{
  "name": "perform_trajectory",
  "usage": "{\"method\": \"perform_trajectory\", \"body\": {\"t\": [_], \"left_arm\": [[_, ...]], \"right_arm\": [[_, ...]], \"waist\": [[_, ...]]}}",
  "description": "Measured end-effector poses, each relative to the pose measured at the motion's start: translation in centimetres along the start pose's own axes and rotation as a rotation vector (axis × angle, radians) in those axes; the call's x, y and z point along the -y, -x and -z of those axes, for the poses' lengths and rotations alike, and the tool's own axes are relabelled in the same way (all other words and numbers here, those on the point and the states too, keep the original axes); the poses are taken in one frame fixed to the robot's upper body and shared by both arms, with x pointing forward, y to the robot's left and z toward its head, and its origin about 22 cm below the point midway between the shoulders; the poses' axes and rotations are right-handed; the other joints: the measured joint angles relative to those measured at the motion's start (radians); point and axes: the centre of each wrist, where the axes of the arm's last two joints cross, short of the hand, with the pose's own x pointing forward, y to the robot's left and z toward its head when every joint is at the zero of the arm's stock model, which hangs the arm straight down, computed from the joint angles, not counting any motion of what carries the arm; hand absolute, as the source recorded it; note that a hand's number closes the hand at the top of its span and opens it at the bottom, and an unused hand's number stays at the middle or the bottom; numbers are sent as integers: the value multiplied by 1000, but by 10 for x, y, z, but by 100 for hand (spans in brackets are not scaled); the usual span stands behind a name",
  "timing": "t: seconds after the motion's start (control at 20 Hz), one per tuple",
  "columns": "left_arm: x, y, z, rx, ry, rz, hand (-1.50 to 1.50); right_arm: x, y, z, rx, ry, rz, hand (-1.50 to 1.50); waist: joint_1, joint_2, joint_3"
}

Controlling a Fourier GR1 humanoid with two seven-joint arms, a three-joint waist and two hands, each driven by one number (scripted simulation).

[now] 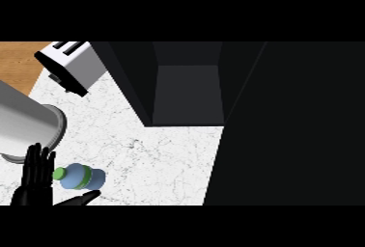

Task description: Pick up the bottled water, place it into the cabinet and close the cabinet

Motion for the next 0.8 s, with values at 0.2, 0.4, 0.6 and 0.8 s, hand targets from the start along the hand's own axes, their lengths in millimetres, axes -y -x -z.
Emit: {"method": "perform_trajectory", "body": {"t": [0.2, 0.4, 0.6, 0.8], "left_arm": [[3, 24, 7, -9, -2, -8, -150], [11, 40, 6, -16, -10, -3, -150], [14, 57, 6, -24, -15, -3, -150], [16, 69, 4, -28, -32, 6, -150]], "right_arm": [[0, 0, 1, 4, 4, -4, -150], [0, -1, 3, -4, -1, -8, -150], [2, -3, 6, -1, -3, -26, -150], [1, -2, 4, 1, -12, -26, -150]], "waist": [[0, 1, 0], [2, 1, 0], [3, 1, 0], [3, 1, 0]]}}
